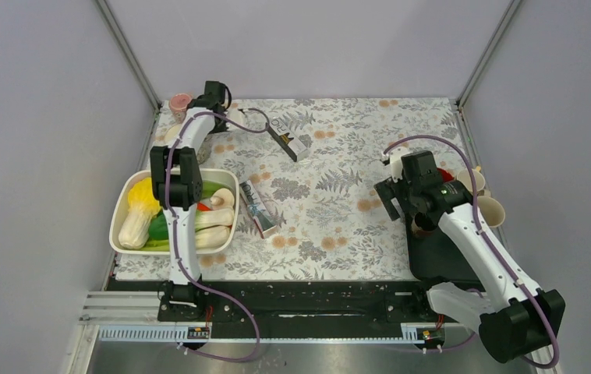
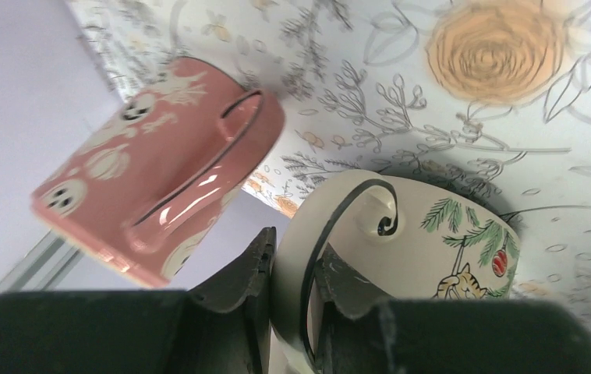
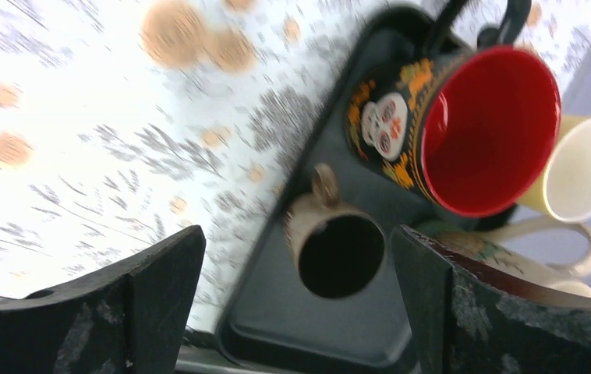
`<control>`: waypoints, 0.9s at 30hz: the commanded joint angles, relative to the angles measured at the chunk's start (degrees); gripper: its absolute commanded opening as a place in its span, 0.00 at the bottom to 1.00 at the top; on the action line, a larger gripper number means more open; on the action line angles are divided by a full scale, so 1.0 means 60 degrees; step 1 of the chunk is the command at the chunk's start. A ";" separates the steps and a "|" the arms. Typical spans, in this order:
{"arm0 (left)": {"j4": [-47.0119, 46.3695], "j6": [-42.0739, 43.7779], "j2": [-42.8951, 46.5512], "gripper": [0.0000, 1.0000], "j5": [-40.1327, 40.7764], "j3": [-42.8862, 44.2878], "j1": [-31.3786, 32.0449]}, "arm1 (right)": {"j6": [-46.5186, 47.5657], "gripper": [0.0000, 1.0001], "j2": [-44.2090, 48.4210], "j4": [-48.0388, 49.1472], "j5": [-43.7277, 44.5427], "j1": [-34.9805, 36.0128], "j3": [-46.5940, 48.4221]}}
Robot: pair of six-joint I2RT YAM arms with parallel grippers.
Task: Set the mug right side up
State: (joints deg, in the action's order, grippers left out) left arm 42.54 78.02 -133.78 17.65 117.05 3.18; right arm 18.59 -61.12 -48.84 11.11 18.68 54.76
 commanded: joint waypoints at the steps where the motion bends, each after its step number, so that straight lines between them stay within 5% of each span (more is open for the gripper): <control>1: -0.0722 -0.1945 0.1624 0.00 0.0118 0.0084 0.0599 | -0.1554 0.97 0.0357 0.1602 -0.1868 0.0123 0.0800; 10: -0.0282 -0.5416 0.3195 0.00 -0.2034 0.0284 0.0839 | -0.4445 0.95 0.0288 0.5940 -0.5818 0.0503 -0.0106; 27: 0.1500 -0.8756 0.4928 0.00 -0.7599 0.0633 0.2321 | -0.6257 0.99 -0.3100 0.9661 -0.7089 0.2146 0.1202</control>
State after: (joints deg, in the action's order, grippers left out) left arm 50.59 30.57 -110.06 -16.78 115.55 14.11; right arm -14.50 -78.72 -1.56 -27.31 30.09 57.76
